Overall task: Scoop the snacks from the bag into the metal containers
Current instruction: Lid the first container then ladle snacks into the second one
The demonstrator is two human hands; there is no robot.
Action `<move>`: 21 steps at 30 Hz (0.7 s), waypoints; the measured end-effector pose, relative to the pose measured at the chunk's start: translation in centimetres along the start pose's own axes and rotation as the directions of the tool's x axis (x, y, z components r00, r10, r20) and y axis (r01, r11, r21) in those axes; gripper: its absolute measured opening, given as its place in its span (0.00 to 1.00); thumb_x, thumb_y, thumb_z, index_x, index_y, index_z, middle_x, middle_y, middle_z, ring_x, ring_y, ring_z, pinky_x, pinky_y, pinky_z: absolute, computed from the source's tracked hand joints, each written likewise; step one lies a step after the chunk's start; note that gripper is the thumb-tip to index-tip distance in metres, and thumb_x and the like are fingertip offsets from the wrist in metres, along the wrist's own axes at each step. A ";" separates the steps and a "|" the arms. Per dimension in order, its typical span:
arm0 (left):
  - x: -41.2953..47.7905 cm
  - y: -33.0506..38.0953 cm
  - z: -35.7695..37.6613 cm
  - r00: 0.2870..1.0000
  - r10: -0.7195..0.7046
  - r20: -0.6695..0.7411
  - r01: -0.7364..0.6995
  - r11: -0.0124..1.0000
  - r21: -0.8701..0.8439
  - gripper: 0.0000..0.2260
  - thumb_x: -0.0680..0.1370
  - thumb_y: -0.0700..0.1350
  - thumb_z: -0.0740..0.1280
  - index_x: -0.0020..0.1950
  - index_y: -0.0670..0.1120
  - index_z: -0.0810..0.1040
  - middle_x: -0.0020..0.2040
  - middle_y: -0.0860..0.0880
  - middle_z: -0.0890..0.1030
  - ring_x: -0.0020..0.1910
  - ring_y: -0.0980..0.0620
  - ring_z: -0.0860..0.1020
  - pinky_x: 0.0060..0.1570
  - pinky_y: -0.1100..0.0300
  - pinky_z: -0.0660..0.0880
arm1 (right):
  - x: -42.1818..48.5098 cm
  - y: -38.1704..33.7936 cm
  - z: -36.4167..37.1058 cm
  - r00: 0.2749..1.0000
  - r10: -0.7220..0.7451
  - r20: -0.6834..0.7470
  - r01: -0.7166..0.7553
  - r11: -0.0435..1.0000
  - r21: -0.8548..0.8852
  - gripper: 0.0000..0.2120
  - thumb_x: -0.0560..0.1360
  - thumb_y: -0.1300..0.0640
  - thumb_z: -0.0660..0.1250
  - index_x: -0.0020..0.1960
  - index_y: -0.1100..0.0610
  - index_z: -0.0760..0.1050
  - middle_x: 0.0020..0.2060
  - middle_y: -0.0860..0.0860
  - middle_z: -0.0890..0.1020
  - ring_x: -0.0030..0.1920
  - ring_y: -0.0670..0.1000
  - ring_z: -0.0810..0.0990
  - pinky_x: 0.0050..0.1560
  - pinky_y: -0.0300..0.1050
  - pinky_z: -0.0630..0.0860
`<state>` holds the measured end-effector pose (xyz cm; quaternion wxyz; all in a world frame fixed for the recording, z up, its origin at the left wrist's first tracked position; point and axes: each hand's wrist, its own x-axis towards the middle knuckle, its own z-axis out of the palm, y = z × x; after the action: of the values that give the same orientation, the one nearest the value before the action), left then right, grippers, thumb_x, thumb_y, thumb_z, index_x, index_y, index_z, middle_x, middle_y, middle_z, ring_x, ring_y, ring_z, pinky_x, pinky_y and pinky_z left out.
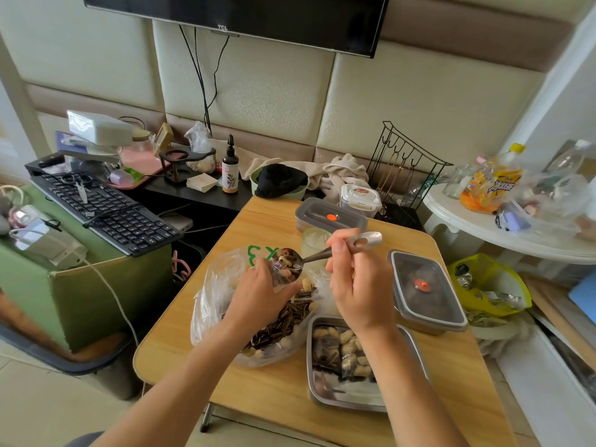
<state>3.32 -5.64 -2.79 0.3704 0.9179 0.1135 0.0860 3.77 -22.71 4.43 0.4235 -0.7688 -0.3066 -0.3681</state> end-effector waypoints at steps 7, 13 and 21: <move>0.4 0.1 1.0 0.994 0.019 -0.105 -0.029 0.995 -0.095 0.22 0.76 0.64 0.71 0.54 0.48 0.69 0.45 0.52 0.78 0.44 0.53 0.76 0.42 0.56 0.75 | 0.2 -0.1 0.4 0.986 -0.149 -0.076 0.142 0.986 -0.090 0.21 0.88 0.55 0.54 0.49 0.66 0.80 0.33 0.54 0.81 0.27 0.50 0.79 0.30 0.40 0.73; 0.5 0.0 1.1 0.993 0.019 -0.117 -0.032 0.993 -0.110 0.21 0.77 0.64 0.70 0.54 0.49 0.69 0.45 0.52 0.78 0.43 0.52 0.76 0.39 0.57 0.73 | 0.3 -0.2 0.4 0.980 -0.176 -0.089 0.164 0.978 -0.126 0.22 0.88 0.56 0.54 0.48 0.67 0.80 0.36 0.55 0.82 0.31 0.48 0.77 0.36 0.31 0.72; 0.4 -0.1 1.2 0.991 0.034 -0.128 -0.054 0.987 -0.154 0.21 0.77 0.62 0.71 0.55 0.48 0.70 0.43 0.52 0.78 0.41 0.53 0.76 0.39 0.55 0.75 | 0.3 -0.4 0.3 0.973 -0.197 -0.117 0.180 0.973 -0.144 0.25 0.88 0.55 0.53 0.47 0.70 0.80 0.39 0.55 0.83 0.35 0.47 0.77 0.41 0.24 0.69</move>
<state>3.99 -6.32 -3.68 0.4316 0.8811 0.1089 0.1599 3.72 -22.18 4.71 0.3537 -0.7368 -0.3249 -0.4758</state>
